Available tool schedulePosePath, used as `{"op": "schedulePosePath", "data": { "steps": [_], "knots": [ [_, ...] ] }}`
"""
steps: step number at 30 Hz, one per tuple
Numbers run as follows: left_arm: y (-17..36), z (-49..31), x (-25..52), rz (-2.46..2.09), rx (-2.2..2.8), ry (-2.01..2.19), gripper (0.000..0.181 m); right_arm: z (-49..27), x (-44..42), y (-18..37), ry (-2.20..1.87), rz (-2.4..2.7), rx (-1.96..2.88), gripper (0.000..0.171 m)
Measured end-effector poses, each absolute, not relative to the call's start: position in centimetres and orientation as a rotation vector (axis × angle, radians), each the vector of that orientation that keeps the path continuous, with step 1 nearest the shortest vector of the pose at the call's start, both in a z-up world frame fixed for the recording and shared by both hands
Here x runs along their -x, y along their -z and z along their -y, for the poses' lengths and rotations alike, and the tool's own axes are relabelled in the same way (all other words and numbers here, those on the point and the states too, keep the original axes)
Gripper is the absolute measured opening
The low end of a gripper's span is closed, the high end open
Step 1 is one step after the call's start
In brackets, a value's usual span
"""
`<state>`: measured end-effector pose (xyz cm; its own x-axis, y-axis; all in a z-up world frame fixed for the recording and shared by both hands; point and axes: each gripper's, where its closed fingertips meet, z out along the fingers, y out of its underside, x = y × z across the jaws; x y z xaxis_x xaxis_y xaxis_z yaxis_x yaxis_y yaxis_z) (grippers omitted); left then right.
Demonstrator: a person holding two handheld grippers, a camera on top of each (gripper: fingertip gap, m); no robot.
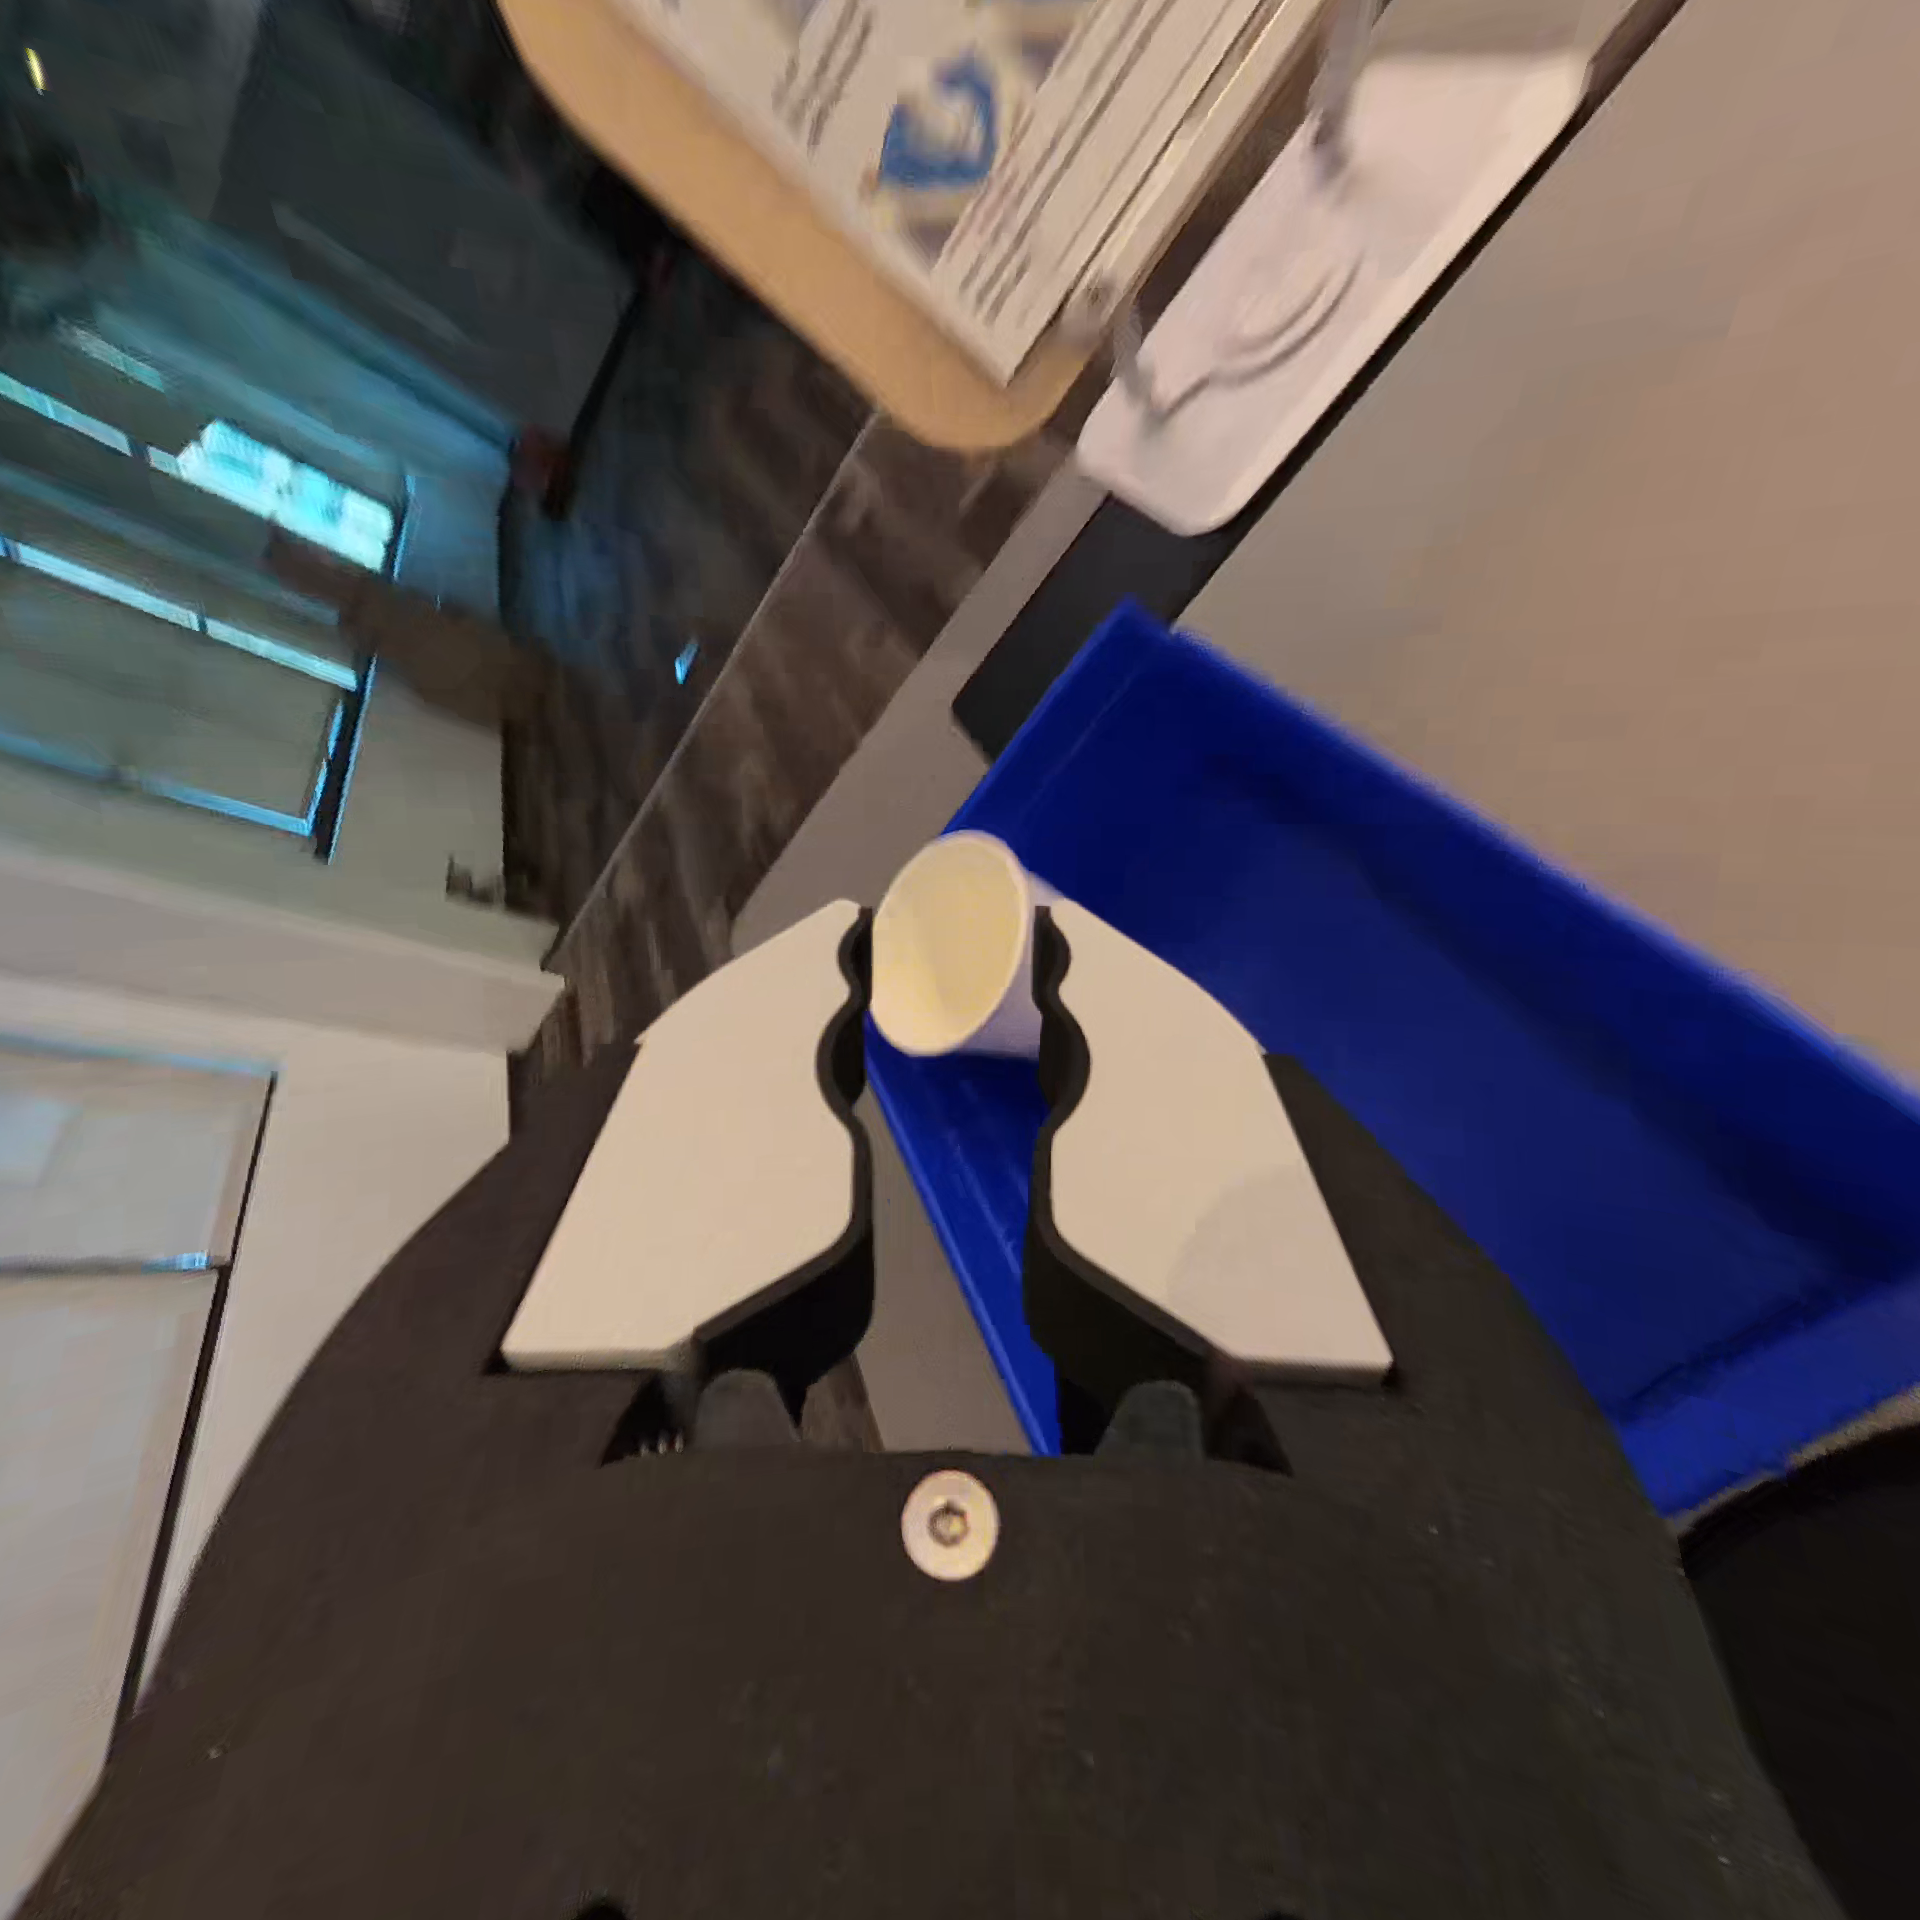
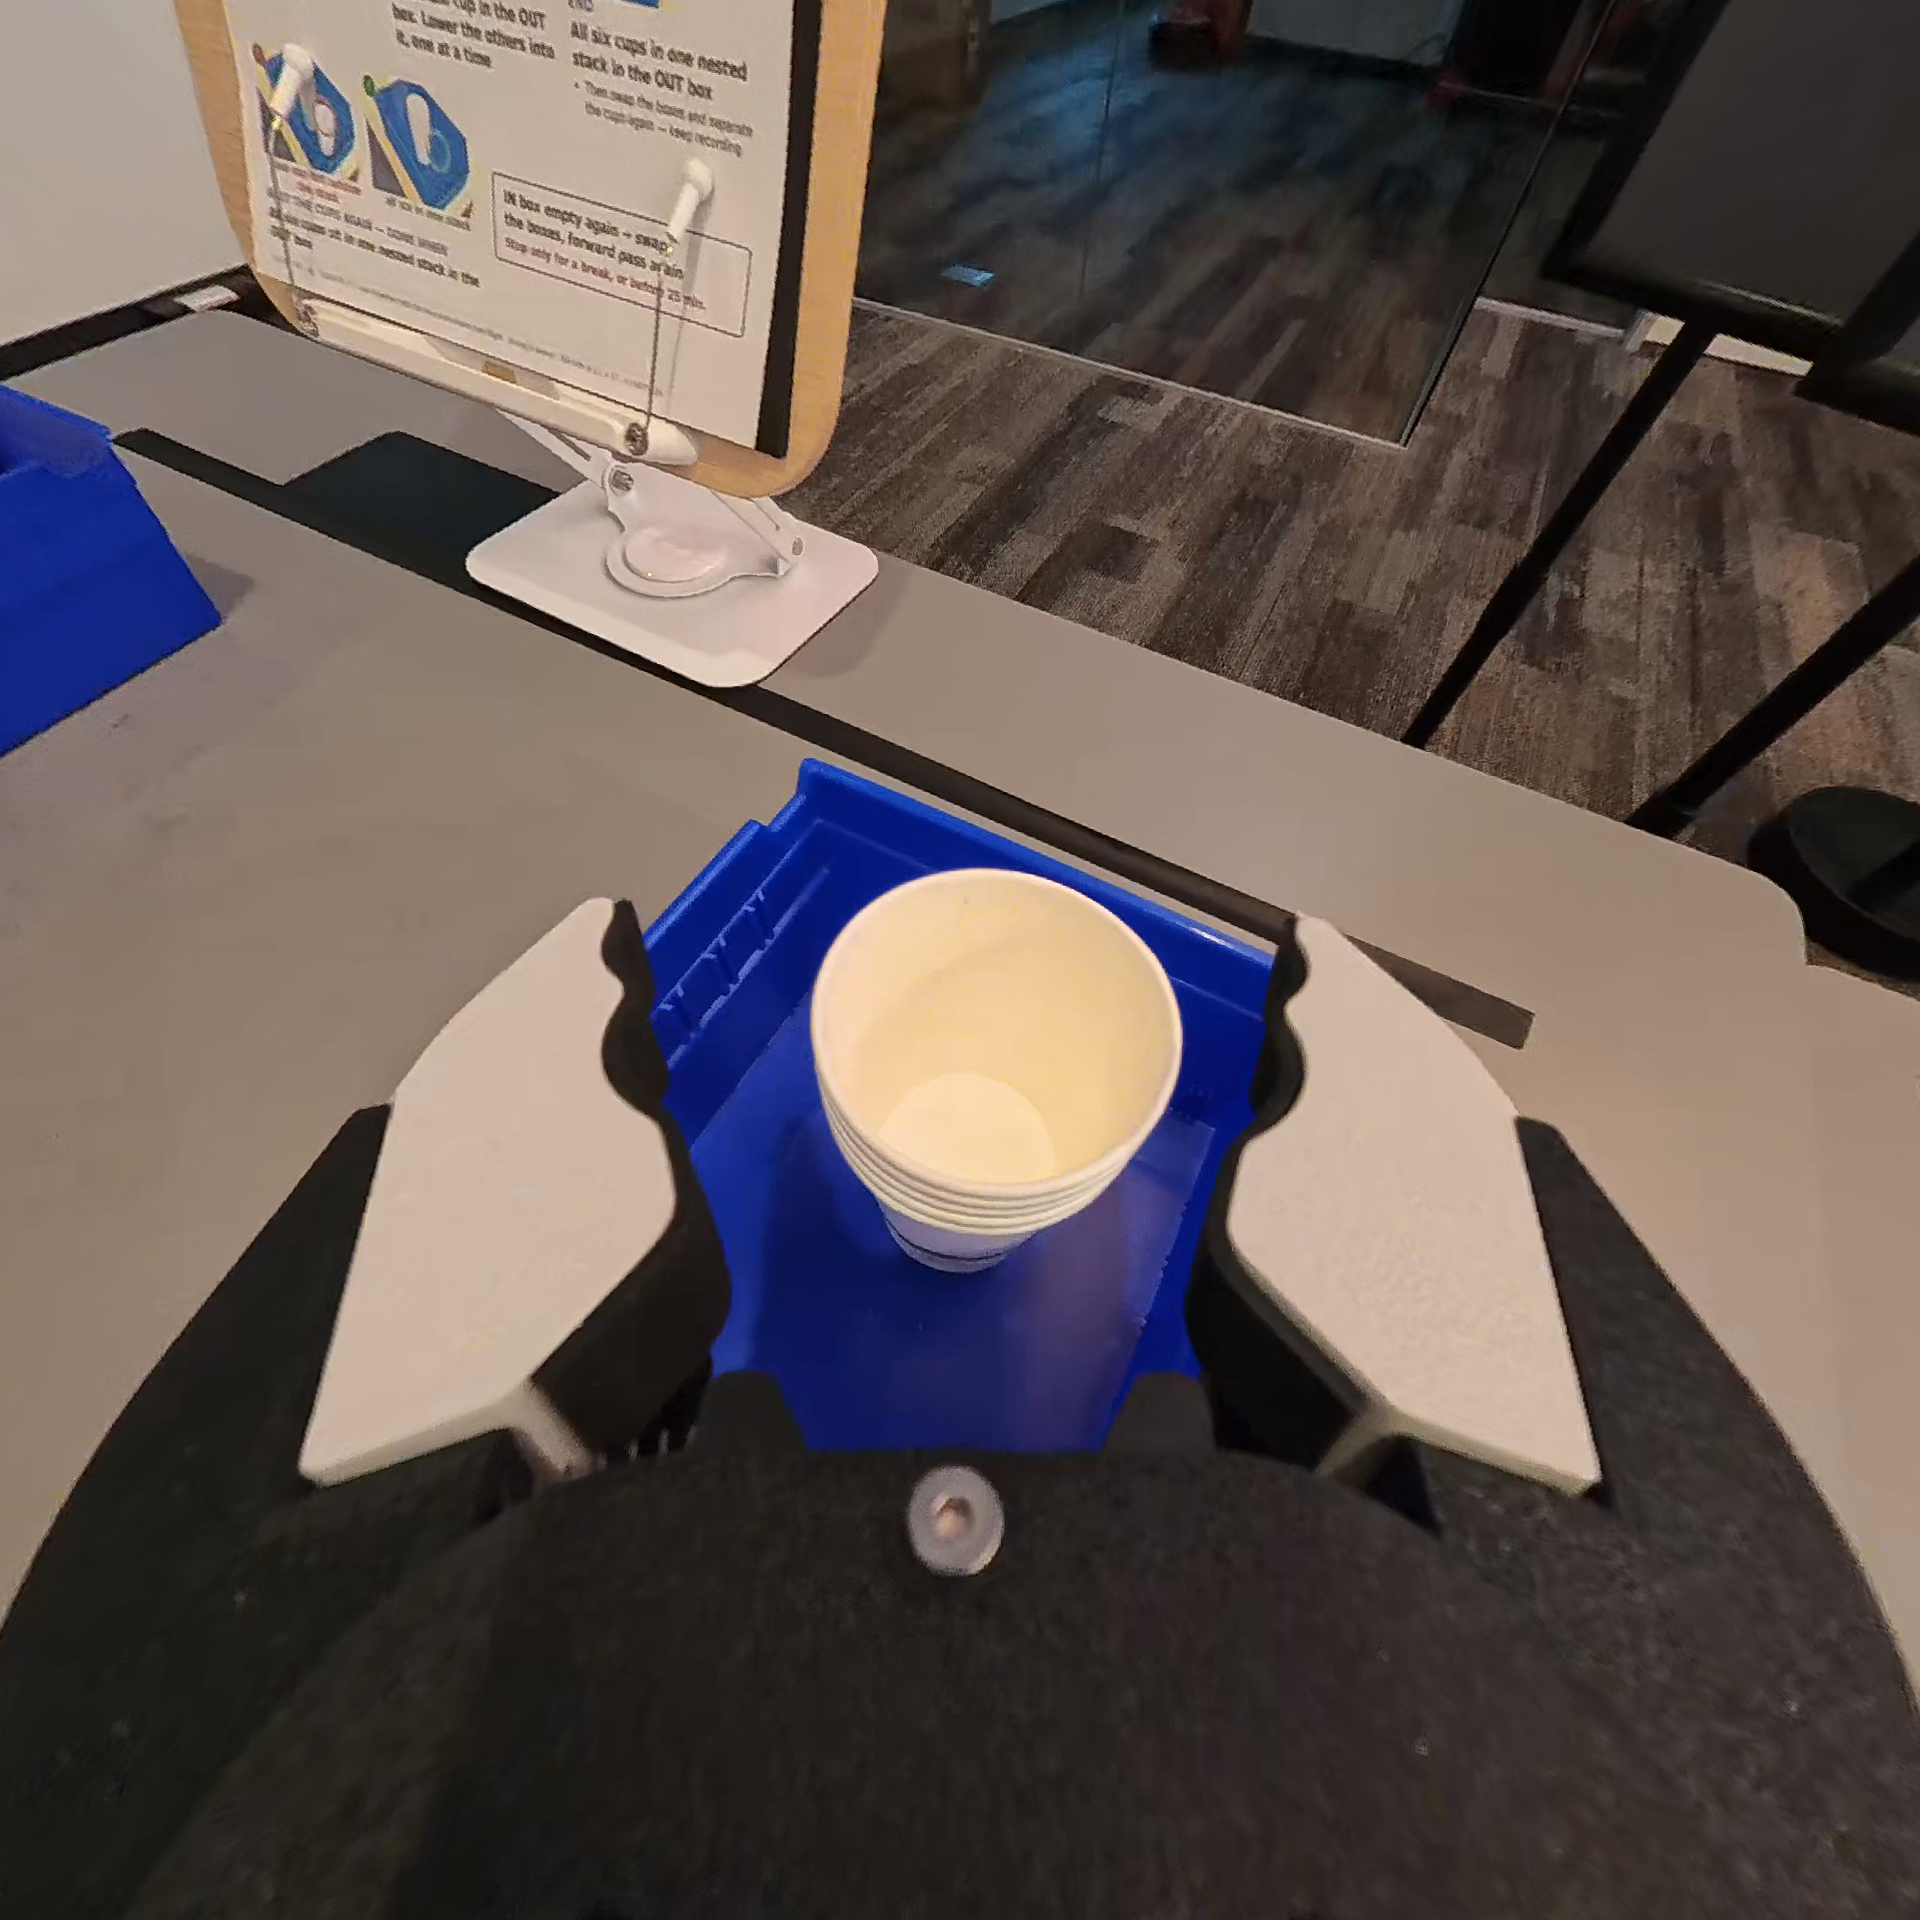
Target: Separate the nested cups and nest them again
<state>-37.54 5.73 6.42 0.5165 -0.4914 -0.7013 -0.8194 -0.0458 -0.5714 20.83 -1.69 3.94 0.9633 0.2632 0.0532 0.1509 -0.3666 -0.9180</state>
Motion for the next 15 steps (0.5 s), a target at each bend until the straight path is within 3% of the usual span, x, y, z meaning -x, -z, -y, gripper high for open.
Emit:
{"op": "schedulePosePath", "data": {
  "steps": [10,13,15],
  "knots": [
    [5.1,-15.0,38.6,-1.19,1.93,-0.468,0.035,1.3,-20.2,-3.0,-0.153,0.314,1.981,0.109],
    [7.0,-16.4,40.0,-1.155,1.995,-0.553,0.039,1.3,-20.0,-3.0,-0.158,0.319,1.98,0.109],
    [7.3,-16.6,40.3,-1.152,2.002,-0.596,0.032,1.2,-19.9,-3.0,-0.164,0.323,1.98,0.108]
  ]
}}
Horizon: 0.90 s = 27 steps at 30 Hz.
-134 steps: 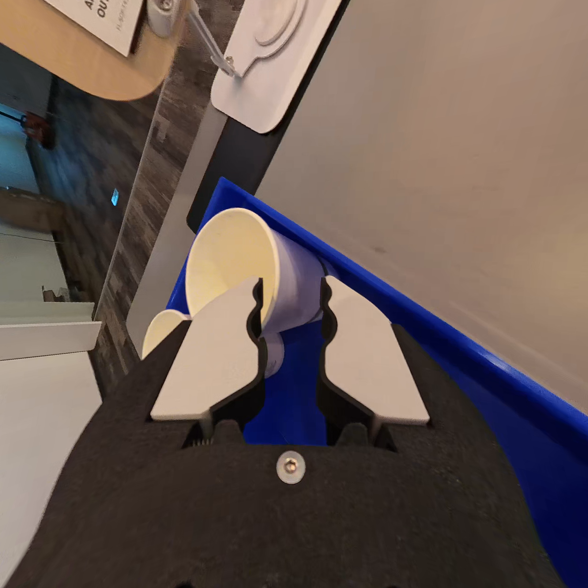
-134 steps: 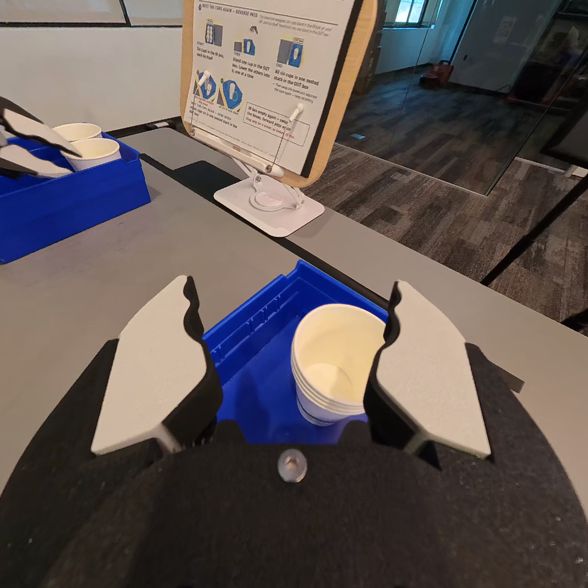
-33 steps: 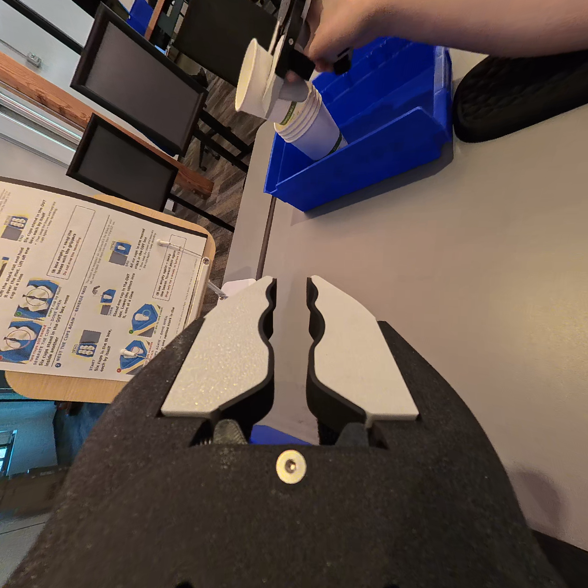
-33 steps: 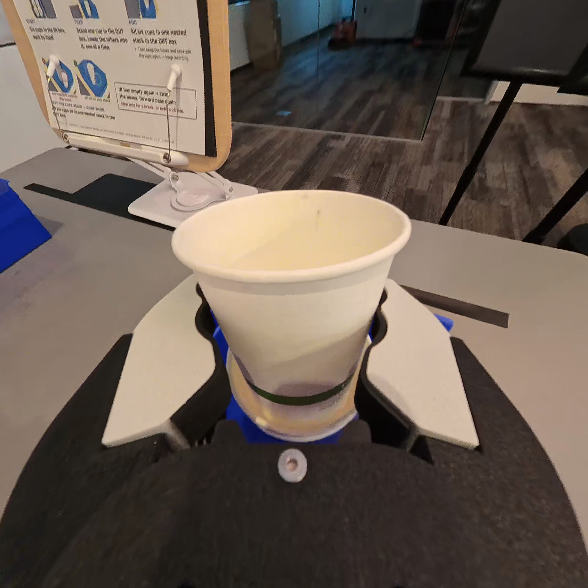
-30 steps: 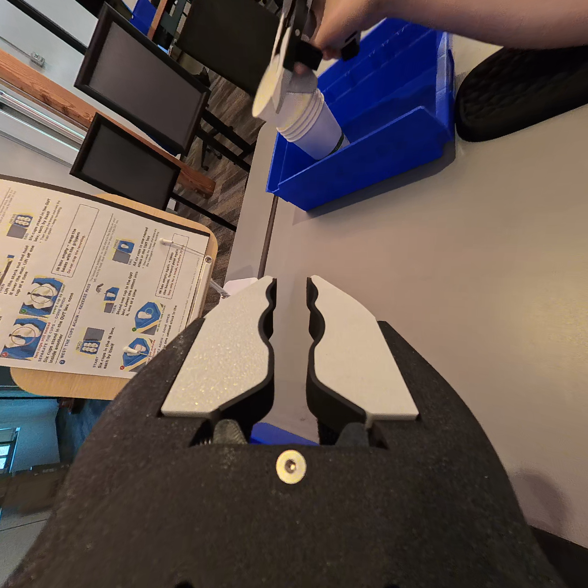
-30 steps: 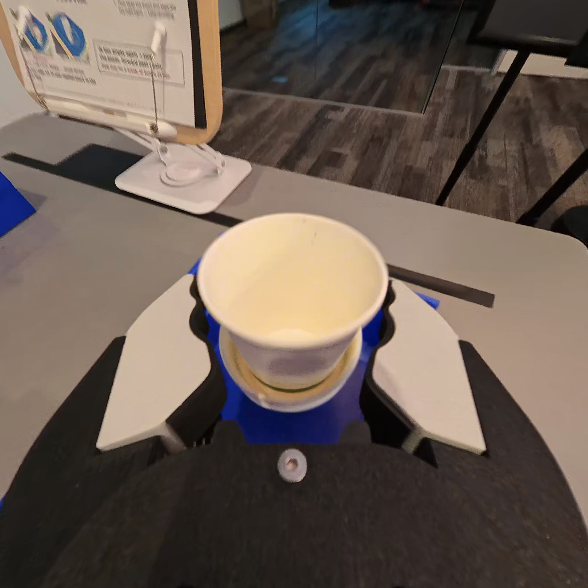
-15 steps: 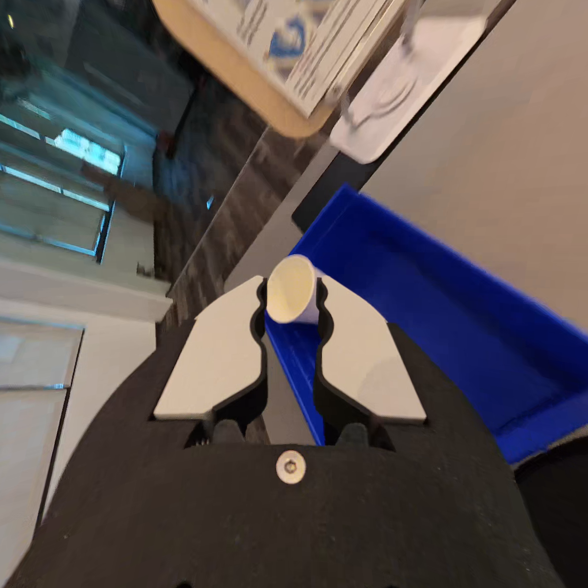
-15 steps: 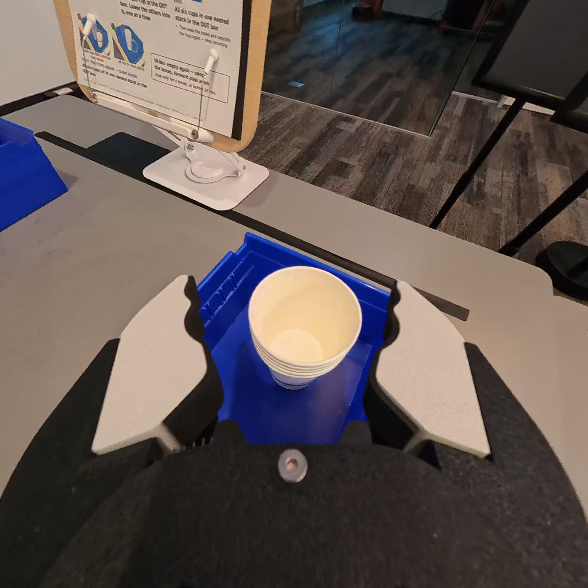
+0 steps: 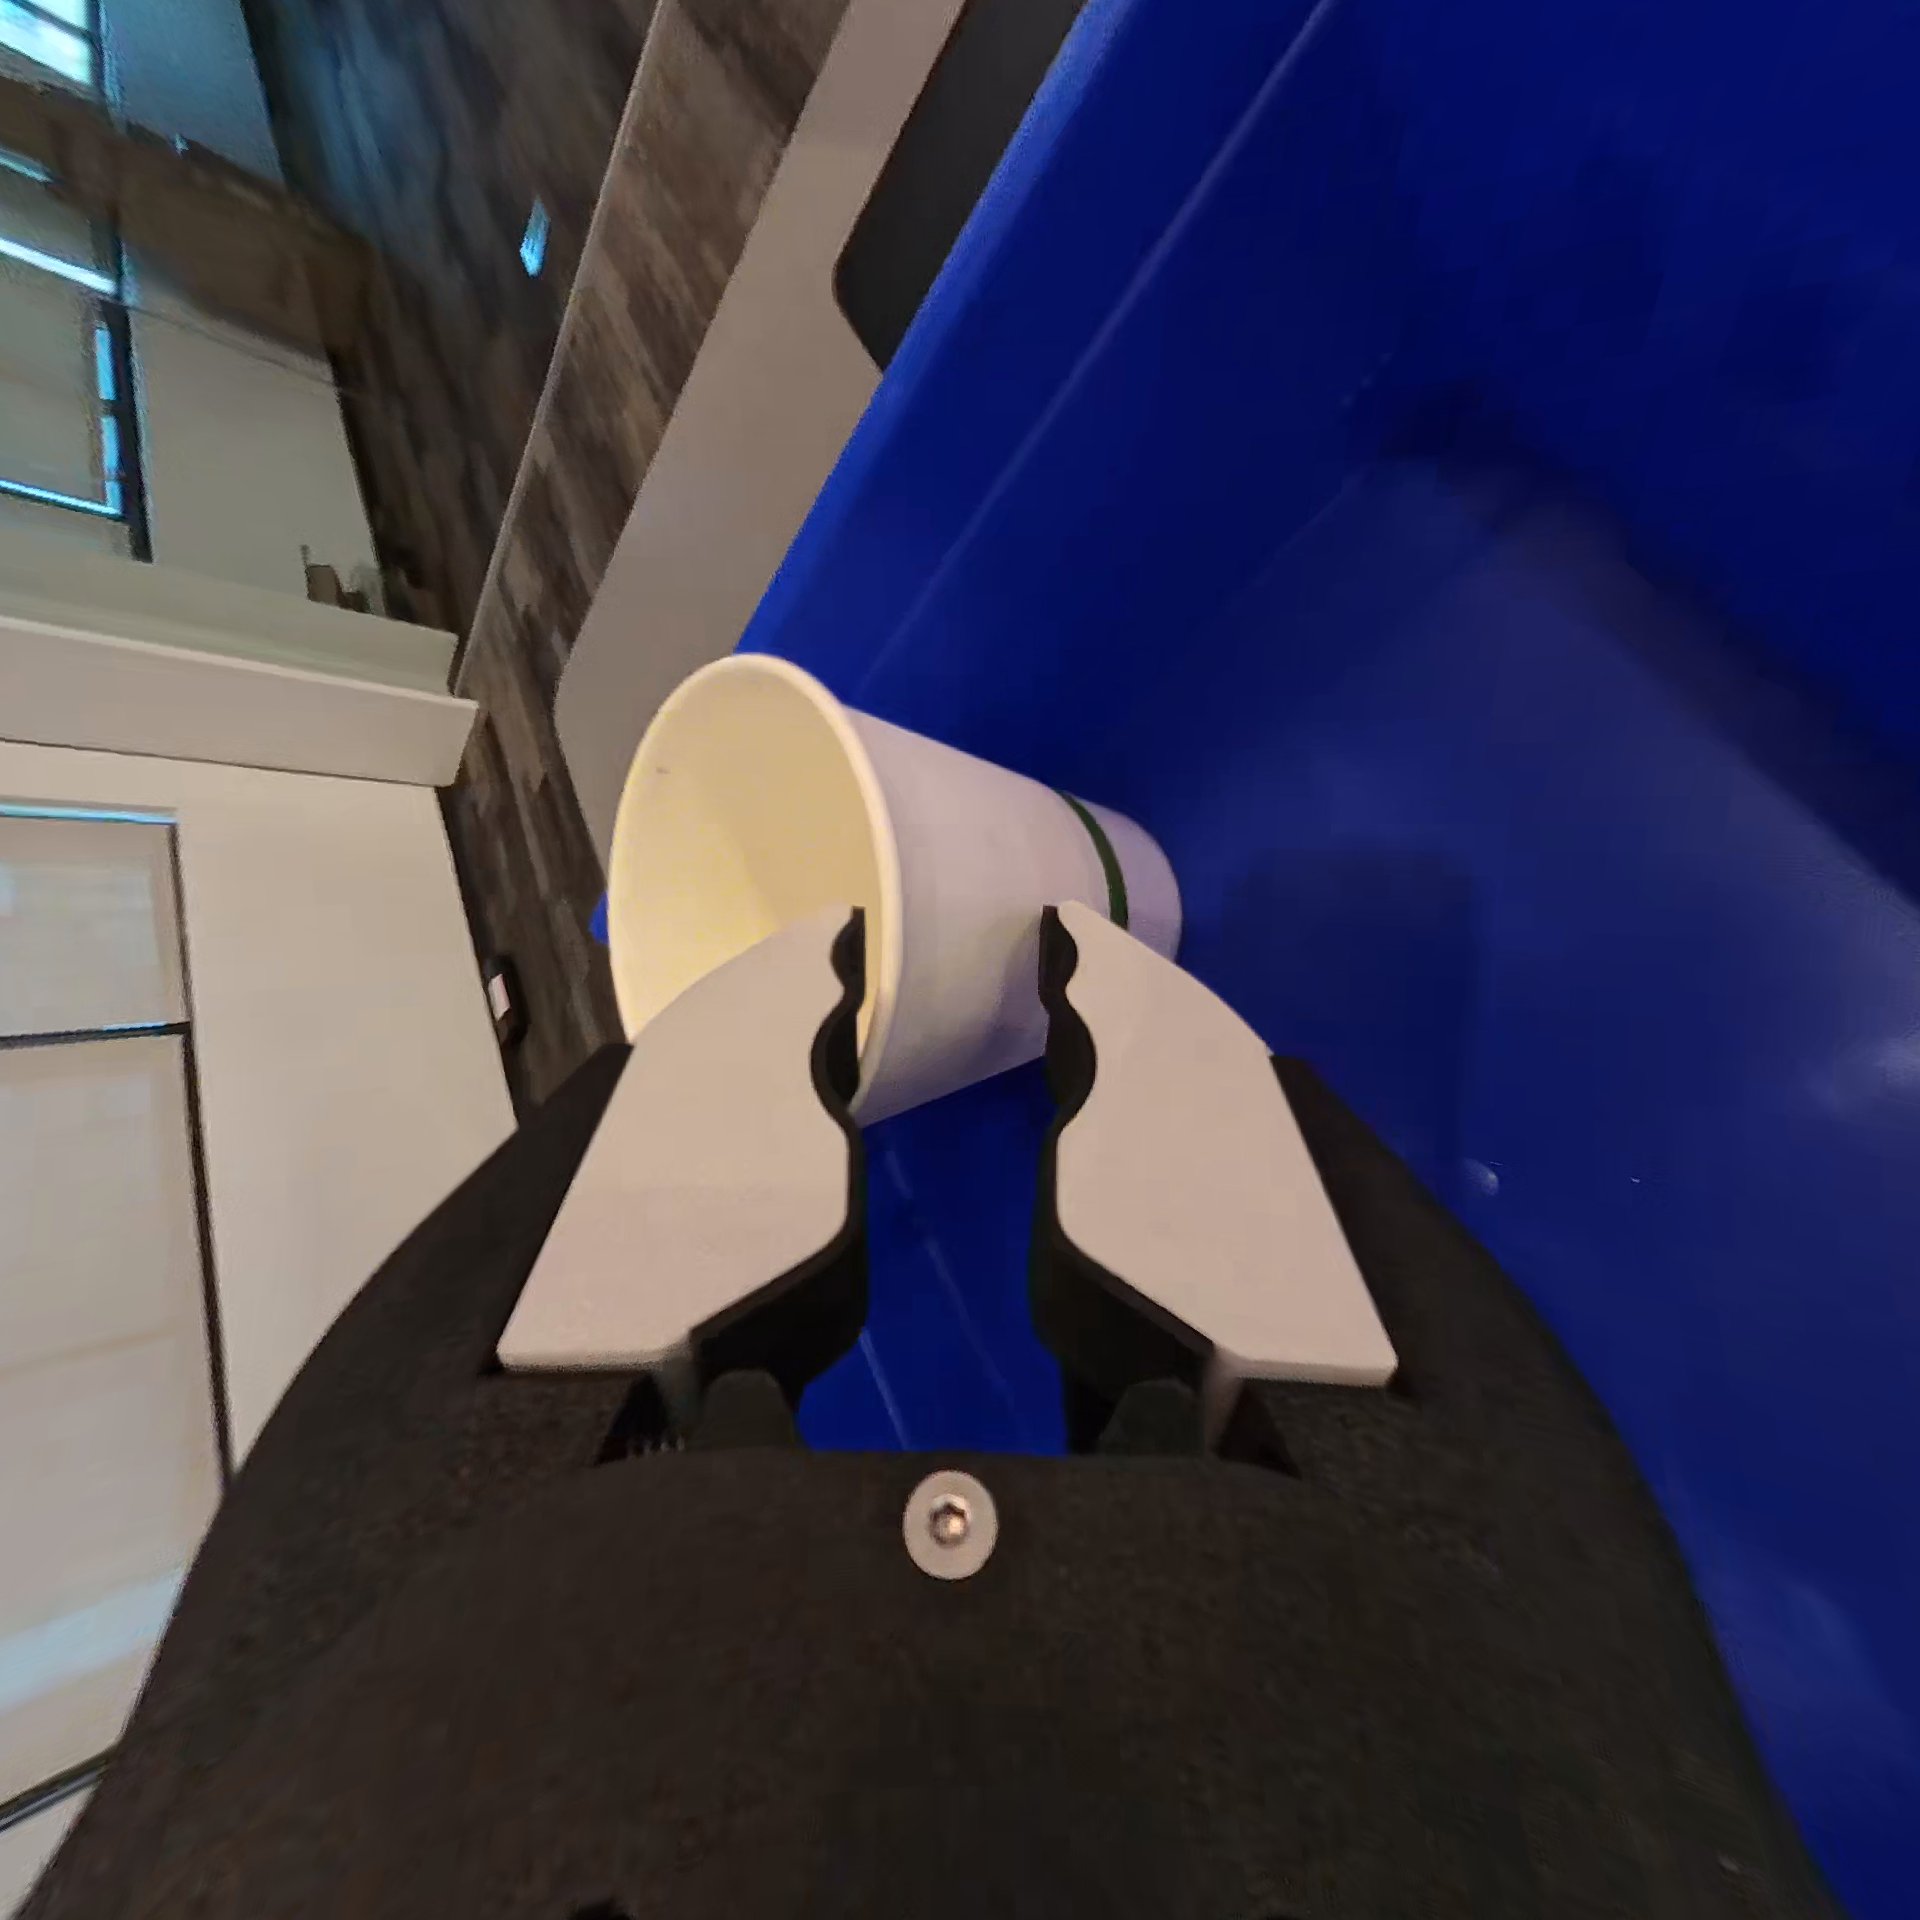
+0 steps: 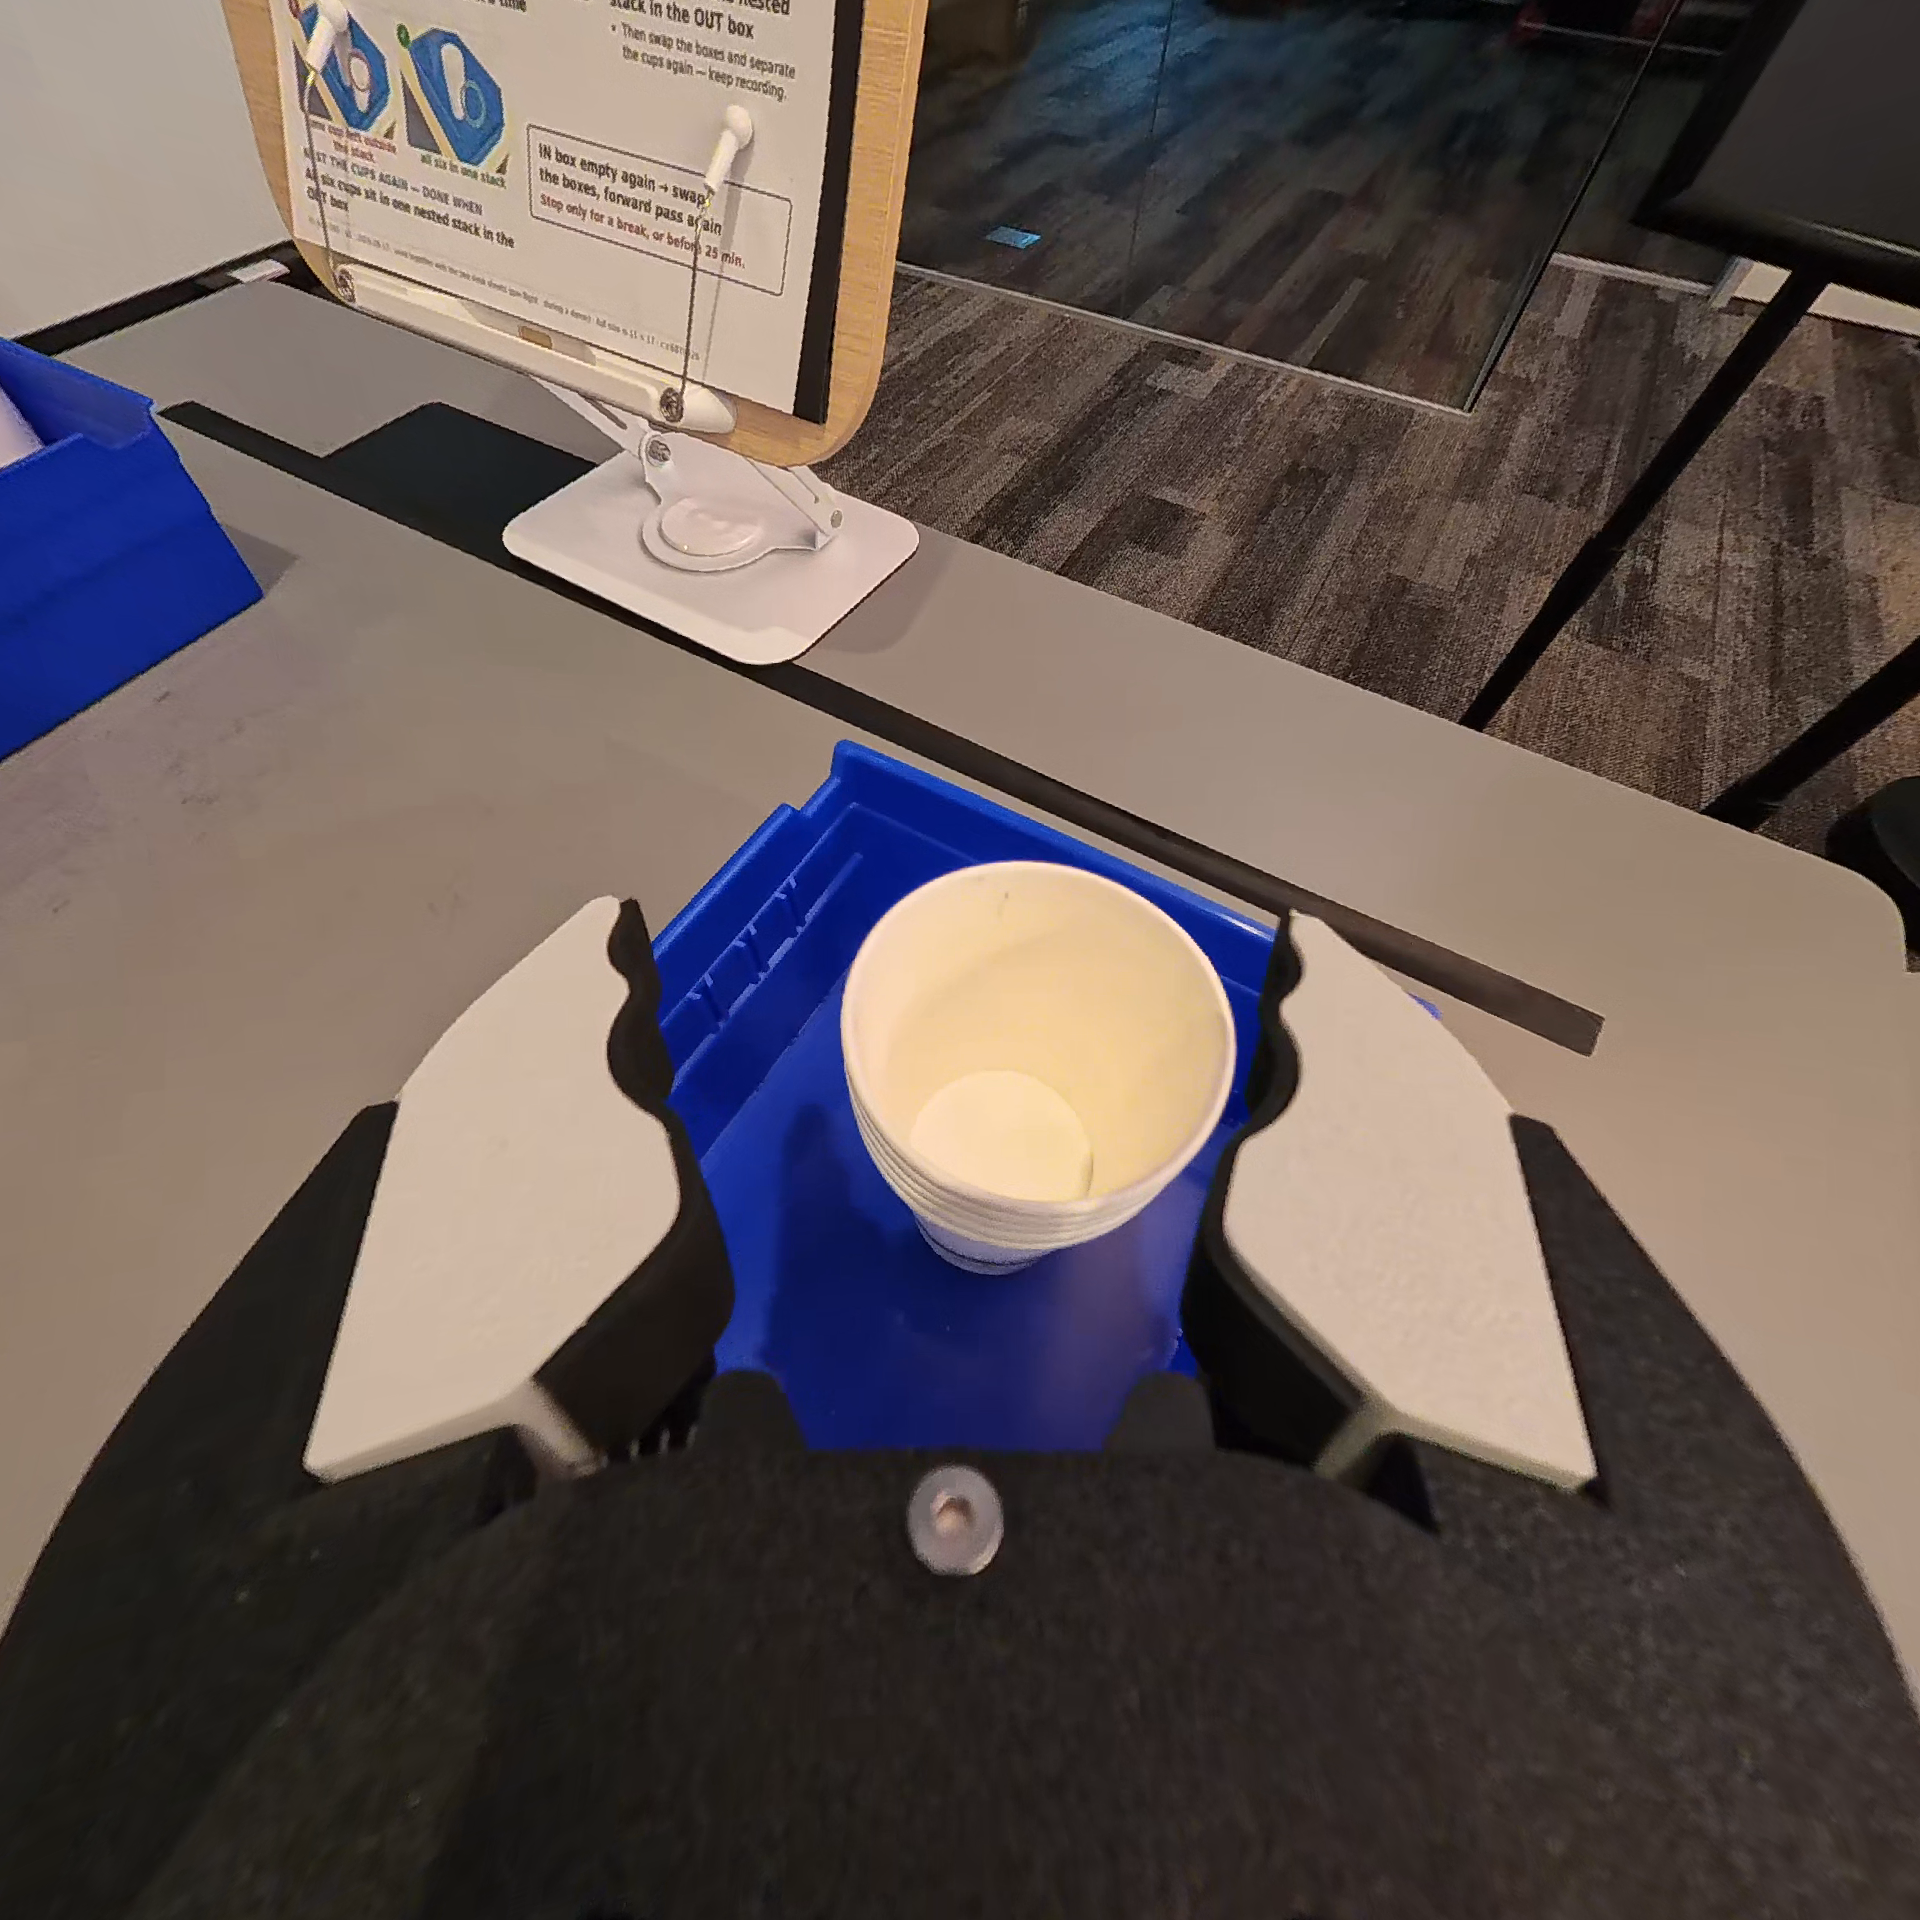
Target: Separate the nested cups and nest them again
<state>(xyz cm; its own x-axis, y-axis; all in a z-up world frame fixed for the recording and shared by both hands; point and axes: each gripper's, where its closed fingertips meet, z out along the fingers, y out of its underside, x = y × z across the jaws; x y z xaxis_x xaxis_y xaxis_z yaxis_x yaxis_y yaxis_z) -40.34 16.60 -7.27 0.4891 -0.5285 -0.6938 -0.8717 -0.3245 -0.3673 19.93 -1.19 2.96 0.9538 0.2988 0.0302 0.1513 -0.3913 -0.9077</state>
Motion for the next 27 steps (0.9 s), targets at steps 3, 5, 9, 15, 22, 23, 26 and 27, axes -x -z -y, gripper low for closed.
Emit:
{"op": "schedulePosePath", "data": {
  "steps": [3,5,9,15,22,23,26,27],
  "knots": [
    [7.1,-15.9,40.2,-1.173,2.026,-0.57,0.018,1.1,-19.6,-2.8,-0.171,0.334,1.987,0.107],
    [7.0,-15.3,40.3,-1.183,2.058,-0.536,0.014,1.0,-19.4,-2.6,-0.169,0.346,1.997,0.107],
    [6.9,-13.8,40.9,-1.22,2.118,-0.505,0.004,0.9,-19.1,-2.4,-0.16,0.364,2.009,0.107],
    [-0.1,-11.2,38.7,-1.137,1.944,-0.371,0.001,1.0,-17.9,-3.7,-0.168,0.385,1.966,0.104],
    [-10.3,-1.0,27.0,-1.227,1.476,0.245,0.0,2.3,-9.0,-8.6,-0.238,0.648,1.741,0.104],
    [-10.6,0.9,25.1,-1.282,1.434,0.333,0.0,3.0,-6.7,-9.2,-0.248,0.731,1.692,0.104],
    [-9.5,5.0,19.9,-1.444,1.386,0.476,0.0,5.8,0.9,-10.3,-0.279,1.011,1.51,0.105],
    [-8.7,6.2,18.5,-1.508,1.374,0.498,0.0,6.8,3.0,-10.3,-0.291,1.087,1.456,0.104]
  ]
}}
